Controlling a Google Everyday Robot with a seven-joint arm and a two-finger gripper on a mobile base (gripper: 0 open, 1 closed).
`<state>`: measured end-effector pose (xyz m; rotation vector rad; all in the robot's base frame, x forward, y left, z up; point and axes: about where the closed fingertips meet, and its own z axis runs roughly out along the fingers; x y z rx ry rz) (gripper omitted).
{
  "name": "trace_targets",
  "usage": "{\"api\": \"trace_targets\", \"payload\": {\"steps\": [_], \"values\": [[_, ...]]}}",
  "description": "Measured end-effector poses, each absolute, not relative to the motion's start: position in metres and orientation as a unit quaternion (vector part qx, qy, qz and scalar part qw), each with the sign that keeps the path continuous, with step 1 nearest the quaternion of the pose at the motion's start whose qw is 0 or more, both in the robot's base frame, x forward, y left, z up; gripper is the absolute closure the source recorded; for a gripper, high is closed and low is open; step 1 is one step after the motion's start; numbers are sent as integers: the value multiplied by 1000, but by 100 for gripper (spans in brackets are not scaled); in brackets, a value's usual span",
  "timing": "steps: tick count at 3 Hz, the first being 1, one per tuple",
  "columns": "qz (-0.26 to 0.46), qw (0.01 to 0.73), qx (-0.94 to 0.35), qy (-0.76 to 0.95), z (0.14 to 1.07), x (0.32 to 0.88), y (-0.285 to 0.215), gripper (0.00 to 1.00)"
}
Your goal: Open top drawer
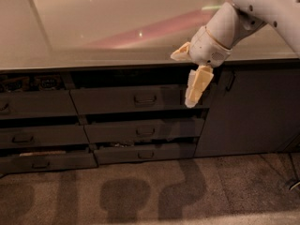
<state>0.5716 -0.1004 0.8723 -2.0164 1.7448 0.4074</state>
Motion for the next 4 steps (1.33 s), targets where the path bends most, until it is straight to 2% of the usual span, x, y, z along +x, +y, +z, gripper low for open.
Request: {"api": "trace_targets", "payload": {"steps": [1, 2, 3, 4], "values": [[147, 220, -729, 631, 872, 572, -100, 0], [97, 238, -745, 615, 873, 571, -98, 0], [-23, 252, -789, 560, 884, 549, -103, 0], [-39, 253, -794, 551, 865, 546, -98, 0]]}}
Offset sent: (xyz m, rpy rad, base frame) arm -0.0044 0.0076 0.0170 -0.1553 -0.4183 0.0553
